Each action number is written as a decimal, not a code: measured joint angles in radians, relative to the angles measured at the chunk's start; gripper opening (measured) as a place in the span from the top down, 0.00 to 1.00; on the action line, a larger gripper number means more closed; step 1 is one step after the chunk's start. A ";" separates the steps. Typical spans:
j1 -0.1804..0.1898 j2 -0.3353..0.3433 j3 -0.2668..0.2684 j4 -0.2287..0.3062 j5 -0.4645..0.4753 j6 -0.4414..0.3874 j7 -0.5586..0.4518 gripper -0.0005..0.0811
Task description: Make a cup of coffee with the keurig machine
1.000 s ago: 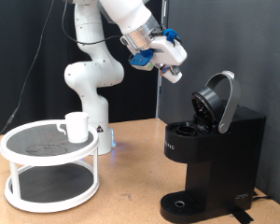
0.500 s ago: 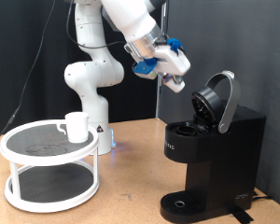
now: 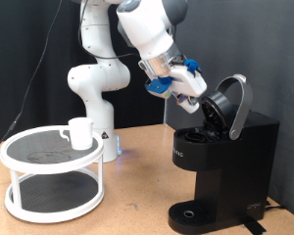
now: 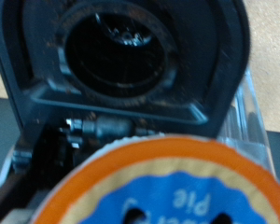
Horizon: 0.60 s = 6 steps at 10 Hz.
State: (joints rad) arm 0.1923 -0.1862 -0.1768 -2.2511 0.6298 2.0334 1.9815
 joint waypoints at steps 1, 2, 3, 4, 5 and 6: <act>0.000 0.014 0.004 -0.003 0.000 0.026 0.000 0.56; 0.000 0.027 0.006 -0.004 0.000 0.047 0.000 0.56; 0.000 0.041 0.008 -0.005 0.000 0.062 0.000 0.56; 0.000 0.053 0.009 -0.005 0.000 0.069 0.000 0.56; 0.000 0.063 0.010 -0.005 0.000 0.075 0.000 0.56; 0.000 0.071 0.012 -0.005 0.000 0.078 0.000 0.56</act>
State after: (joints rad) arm 0.1922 -0.1155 -0.1652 -2.2563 0.6299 2.1119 1.9817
